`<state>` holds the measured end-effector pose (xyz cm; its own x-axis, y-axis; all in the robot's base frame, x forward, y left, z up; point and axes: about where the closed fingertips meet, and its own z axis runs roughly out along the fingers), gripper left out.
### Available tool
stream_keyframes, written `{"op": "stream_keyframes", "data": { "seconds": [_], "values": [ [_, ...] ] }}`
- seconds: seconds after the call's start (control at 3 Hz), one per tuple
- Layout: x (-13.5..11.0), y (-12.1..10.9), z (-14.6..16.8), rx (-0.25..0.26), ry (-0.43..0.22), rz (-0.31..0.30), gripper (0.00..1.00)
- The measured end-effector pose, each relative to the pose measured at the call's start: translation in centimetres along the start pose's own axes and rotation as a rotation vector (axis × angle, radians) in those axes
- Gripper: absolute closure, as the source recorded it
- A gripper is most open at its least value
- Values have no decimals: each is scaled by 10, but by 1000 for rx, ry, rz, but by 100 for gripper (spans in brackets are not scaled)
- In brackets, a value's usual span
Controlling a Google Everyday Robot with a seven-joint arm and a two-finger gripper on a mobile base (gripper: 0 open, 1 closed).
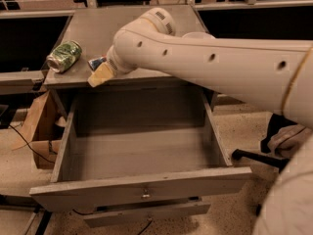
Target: Place redbull can into top drawer
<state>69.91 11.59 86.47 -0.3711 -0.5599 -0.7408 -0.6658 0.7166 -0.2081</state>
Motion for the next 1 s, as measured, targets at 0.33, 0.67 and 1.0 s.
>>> {"op": "stream_keyframes", "data": {
  "seconds": [0.33, 0.67, 1.0],
  "values": [
    [-3, -10, 16, 36, 8, 126, 0],
    [-4, -9, 14, 37, 5, 202, 0],
    [-4, -9, 14, 37, 5, 202, 0]
  ]
}}
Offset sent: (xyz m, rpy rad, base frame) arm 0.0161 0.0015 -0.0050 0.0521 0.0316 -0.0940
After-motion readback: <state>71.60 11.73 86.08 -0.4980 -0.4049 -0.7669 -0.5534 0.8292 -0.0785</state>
